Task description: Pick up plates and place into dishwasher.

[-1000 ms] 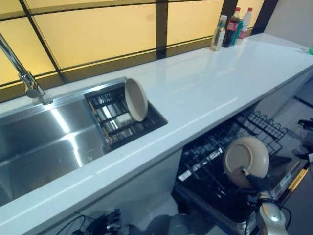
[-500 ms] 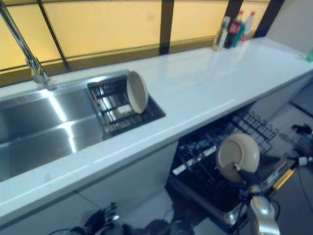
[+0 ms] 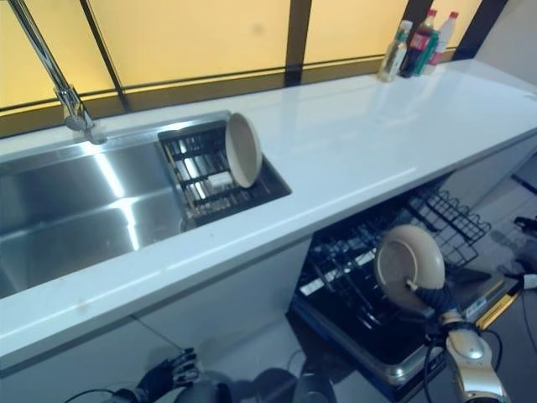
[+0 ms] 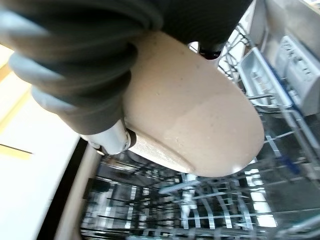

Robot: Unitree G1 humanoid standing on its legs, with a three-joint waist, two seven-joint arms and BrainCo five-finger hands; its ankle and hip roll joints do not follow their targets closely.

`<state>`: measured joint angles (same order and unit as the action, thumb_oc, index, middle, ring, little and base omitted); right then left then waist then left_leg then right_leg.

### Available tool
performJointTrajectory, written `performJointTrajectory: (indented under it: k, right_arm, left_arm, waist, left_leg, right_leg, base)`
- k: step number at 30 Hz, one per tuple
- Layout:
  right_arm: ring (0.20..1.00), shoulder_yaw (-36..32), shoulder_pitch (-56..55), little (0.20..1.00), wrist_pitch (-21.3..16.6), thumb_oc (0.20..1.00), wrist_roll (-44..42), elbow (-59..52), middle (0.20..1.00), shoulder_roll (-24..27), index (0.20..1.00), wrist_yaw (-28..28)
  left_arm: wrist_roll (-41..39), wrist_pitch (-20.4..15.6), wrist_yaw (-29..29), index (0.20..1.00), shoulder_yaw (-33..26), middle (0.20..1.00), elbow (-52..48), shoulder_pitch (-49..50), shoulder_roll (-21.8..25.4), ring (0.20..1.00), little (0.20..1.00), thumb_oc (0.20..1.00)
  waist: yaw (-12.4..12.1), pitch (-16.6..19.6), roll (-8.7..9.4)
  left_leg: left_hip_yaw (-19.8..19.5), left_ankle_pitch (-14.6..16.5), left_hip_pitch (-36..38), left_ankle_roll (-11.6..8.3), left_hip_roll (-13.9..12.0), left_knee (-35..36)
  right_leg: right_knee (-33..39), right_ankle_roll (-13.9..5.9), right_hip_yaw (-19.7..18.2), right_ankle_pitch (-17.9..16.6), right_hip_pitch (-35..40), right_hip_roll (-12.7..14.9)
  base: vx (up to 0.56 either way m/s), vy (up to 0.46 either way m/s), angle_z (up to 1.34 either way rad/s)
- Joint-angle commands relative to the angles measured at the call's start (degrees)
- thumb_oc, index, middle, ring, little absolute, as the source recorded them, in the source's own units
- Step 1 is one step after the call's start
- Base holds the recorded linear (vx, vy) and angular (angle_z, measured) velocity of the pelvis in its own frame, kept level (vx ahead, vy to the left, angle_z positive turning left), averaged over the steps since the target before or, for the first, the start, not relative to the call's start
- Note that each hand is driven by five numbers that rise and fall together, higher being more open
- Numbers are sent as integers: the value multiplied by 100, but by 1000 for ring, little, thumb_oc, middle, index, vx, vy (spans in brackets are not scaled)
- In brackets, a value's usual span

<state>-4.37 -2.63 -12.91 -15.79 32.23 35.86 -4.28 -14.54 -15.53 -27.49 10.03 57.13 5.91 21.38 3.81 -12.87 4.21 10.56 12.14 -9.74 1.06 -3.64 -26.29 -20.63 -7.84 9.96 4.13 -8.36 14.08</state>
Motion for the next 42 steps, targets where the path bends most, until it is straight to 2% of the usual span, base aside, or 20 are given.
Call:
performJointTrajectory:
  k: [1, 6, 17, 22, 28, 33, 36, 42]
  right_arm:
    - [200, -5, 716, 200, -148, 200, 13, 148, 200, 425, 200, 208]
    - [200, 60, 898, 200, -164, 200, 54, 275, 200, 575, 200, 37]
    - [200, 596, 1967, 200, -548, 200, 239, 924, 200, 1166, 200, 160]
    - [200, 804, 2428, 200, -557, 200, 438, 1353, 200, 1455, 200, 122]
    - [200, 1152, 3008, 200, -648, 200, 1079, 2094, 200, 1808, 200, 227]
    - [200, 1445, 3384, 200, -499, 200, 1709, 2667, 200, 2023, 200, 478]
    - [200, 1500, 3534, 200, -296, 200, 1667, 2930, 200, 2144, 200, 552]
    - [200, 1491, 3685, 200, -288, 200, 1925, 3224, 200, 2252, 200, 491]
  left_arm:
    - [298, 269, -70, 1000, 275, 1000, 32, 517, 422, 1000, 1000, 1000]
    - [343, 408, 19, 1000, 370, 1000, -45, 499, 426, 1000, 1000, 1000]
    - [-27, 336, -16, 1000, 687, 1000, -239, 168, 623, 1000, 1000, 1000]
    - [-112, 335, 6, 1000, 815, 1000, -352, 115, 668, 1000, 1000, 1000]
    - [-226, 349, 31, 1000, 906, 1000, -483, 45, 726, 1000, 1000, 1000]
    - [-302, 469, 38, 1000, 1004, 1000, -679, 9, 823, 1000, 1000, 1000]
    - [-379, 551, 62, 1000, 1046, 1000, -834, 16, 877, 1000, 1000, 1000]
    - [-379, 647, 113, 1000, 1132, 1000, -980, 61, 907, 1000, 1000, 1000]
  waist:
    - [-112, -216, -144]
    - [-138, -343, -201]
    - [-278, -915, -496]
    - [-375, -1019, -571]
    - [-482, -1079, -636]
    - [-552, -1099, -687]
    - [-585, -1121, -709]
    - [-647, -1139, -759]
  left_leg:
    - [35, -33, 396, 128, -16, 611]
    - [14, -63, 263, 102, -67, 486]
    - [-141, -215, -368, -7, -191, 123]
    - [-197, -311, -496, -52, -190, 151]
    - [-262, -378, -581, -73, -221, 189]
    - [-288, -433, -592, -82, -227, 269]
    - [-304, -439, -613, -82, -234, 279]
    - [-318, -462, -605, -97, -256, 289]
  right_leg:
    - [44, -350, -107, -1181, -588, 99]
    - [-55, -328, -104, -1125, -686, 99]
    - [-261, -137, -43, -715, -973, 18]
    - [-259, -90, 76, -618, -1007, 53]
    - [-247, -70, 150, -532, -1023, 45]
    - [-206, -64, 193, -510, -995, 37]
    - [-201, -58, 219, -499, -991, 35]
    - [-191, -44, 294, -477, -925, 42]
  base:
    - [-22, -24, 8]
    - [16, -45, 3]
    - [-81, -25, 3]
    - [-51, -6, 4]
    - [-22, -13, 11]
    - [-7, -1, 3]
    - [-17, -9, 8]
    - [4, -11, 4]
